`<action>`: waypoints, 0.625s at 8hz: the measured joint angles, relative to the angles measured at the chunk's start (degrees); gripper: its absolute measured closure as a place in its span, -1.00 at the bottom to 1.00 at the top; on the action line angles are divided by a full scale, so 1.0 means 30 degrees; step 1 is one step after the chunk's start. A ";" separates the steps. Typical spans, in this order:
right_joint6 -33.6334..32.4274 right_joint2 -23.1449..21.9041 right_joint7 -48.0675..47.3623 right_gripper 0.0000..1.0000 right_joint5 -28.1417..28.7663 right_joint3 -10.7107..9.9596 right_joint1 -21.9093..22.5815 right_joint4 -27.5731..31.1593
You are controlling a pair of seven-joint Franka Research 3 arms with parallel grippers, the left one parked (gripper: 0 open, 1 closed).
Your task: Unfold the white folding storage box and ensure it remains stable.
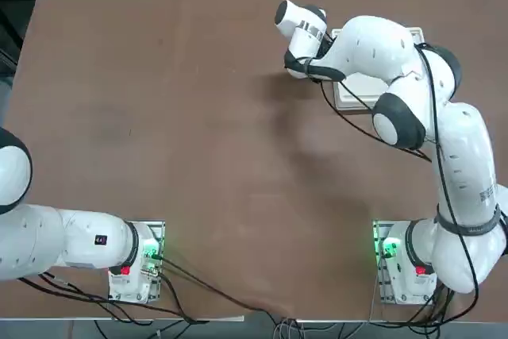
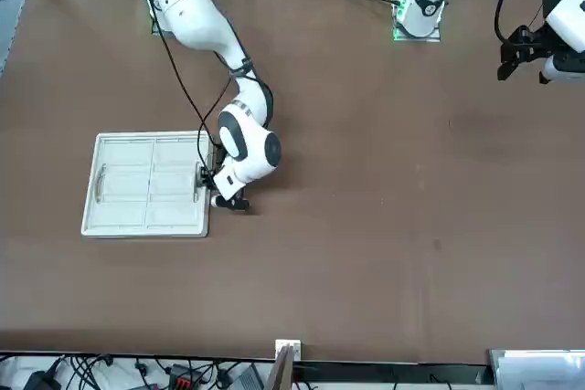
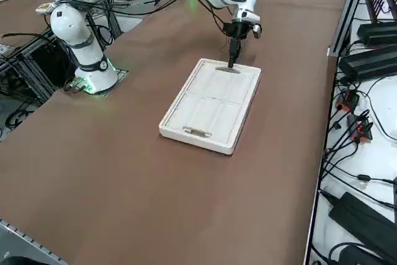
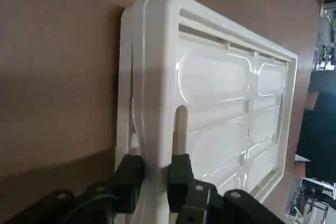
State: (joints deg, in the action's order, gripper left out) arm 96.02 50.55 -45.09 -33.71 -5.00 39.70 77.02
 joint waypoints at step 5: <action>-0.1487 -0.0005 0.0000 0.42 -0.0408 -0.0008 0.0271 -0.0665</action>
State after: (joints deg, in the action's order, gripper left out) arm 91.56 50.54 -45.09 -34.94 -5.02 40.51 75.02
